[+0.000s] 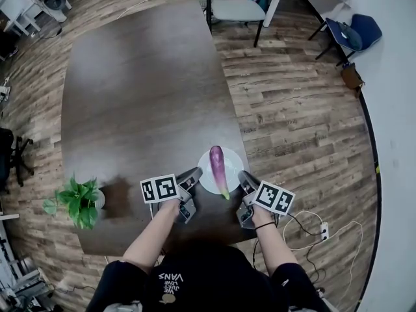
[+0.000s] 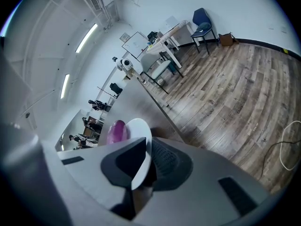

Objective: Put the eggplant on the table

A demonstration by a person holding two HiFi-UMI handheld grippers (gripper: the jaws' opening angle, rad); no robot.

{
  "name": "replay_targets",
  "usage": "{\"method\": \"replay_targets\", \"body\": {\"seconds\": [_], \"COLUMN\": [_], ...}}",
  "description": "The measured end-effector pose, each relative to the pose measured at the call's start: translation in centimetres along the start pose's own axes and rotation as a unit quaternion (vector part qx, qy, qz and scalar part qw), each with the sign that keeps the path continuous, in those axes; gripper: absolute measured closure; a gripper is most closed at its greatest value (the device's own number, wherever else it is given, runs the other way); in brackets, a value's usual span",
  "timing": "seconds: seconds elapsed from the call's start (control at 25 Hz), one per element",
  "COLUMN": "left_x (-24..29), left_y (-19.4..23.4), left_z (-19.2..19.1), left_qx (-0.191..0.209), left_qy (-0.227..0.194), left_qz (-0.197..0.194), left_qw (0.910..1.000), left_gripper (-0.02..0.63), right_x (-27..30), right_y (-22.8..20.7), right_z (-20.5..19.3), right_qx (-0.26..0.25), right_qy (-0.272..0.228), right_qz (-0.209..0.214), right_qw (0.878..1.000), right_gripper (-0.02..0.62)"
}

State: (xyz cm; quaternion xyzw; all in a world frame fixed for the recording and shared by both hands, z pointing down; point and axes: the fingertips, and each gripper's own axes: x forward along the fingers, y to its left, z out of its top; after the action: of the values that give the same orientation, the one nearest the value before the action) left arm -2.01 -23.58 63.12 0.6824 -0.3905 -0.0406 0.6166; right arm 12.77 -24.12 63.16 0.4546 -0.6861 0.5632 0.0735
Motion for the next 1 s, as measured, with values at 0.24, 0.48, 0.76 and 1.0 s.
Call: {"method": "replay_targets", "body": {"seconds": [0.24,0.48,0.76,1.0], "left_x": [0.6,1.0,1.0,1.3], "left_y": [0.5,0.8,1.5,1.5], "left_z": [-0.2,-0.3,-0.7,-0.9], "left_qx": [-0.004,-0.001,0.001,0.007], "left_qy": [0.012,0.024,0.032,0.044], "left_qz": [0.014,0.029,0.044,0.053], "left_qw": [0.9998,0.9993,0.9985,0.9976], "left_gripper": [0.580,0.580,0.580,0.580], "right_x": [0.4,0.7,1.0,1.1], "right_y": [-0.5,-0.9,-1.0,-1.5], "right_z": [0.1,0.1,-0.2,-0.3], "right_qx": [-0.004,-0.002,-0.011,-0.015], "right_qy": [0.007,0.013,0.019,0.027], "right_qz": [-0.009,-0.014,-0.017,-0.023], "right_qw": [1.000,1.000,1.000,0.999], "right_gripper": [0.554,0.554,0.554,0.554]}}
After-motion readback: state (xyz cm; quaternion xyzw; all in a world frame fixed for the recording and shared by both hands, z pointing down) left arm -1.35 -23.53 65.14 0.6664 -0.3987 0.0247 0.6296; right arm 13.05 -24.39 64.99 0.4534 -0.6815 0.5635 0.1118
